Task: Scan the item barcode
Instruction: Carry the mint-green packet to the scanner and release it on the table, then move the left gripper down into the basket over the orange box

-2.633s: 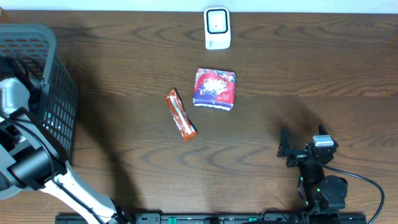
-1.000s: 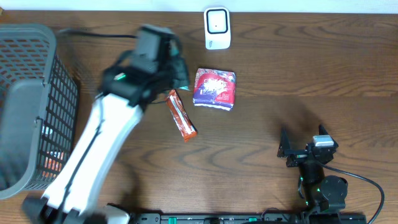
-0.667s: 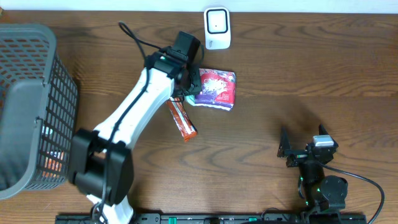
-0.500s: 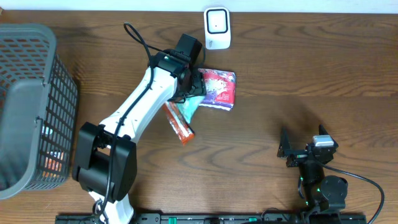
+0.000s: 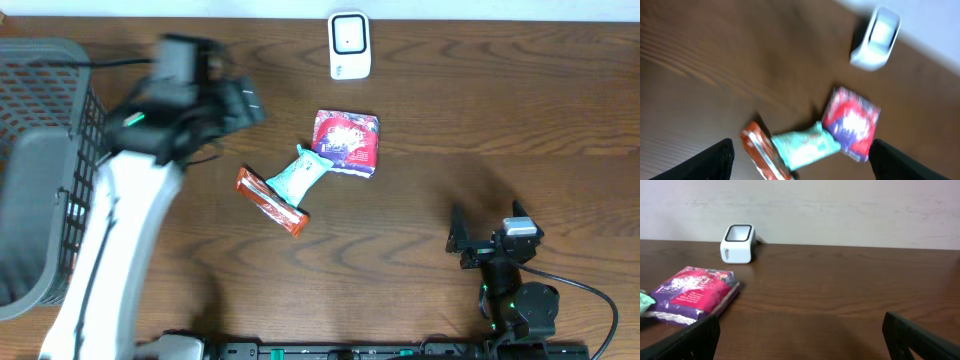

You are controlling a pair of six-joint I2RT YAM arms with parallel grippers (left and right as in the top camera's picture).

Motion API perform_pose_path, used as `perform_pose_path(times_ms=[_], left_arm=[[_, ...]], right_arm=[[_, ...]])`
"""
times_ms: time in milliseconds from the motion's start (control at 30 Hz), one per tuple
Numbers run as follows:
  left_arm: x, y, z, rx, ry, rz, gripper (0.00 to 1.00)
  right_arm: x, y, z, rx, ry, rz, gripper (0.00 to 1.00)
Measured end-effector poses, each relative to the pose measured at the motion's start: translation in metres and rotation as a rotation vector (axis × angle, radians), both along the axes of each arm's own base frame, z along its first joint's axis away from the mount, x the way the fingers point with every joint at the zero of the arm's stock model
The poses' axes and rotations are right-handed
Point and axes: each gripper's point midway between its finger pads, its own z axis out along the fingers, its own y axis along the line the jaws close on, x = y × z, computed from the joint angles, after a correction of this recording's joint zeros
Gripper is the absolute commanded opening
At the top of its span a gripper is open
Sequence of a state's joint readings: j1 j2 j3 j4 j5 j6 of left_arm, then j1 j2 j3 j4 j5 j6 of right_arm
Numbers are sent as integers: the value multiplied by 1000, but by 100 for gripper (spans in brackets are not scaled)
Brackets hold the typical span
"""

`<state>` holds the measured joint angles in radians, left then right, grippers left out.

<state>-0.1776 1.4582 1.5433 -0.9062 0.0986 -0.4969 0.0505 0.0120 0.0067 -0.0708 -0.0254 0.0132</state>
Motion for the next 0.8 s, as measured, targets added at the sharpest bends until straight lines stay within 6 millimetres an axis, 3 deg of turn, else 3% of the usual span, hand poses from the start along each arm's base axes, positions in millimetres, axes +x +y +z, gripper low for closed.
perform_pose_path(times_ms=[100,200,367,567,800], left_arm=[[-17,51,57,-19,-171,132,86],[-36,97,95,-12,-300,264,86],[-77,164,133,34,-429,489,86],[-110,227,137,88,-443,715,86],[-109,256,119,90,-377,794,86]], right_arm=[[0,0,0,0,0,0,99],[0,0,0,0,0,0,99],[0,0,0,0,0,0,99],[0,0,0,0,0,0,99],[0,0,0,0,0,0,99]])
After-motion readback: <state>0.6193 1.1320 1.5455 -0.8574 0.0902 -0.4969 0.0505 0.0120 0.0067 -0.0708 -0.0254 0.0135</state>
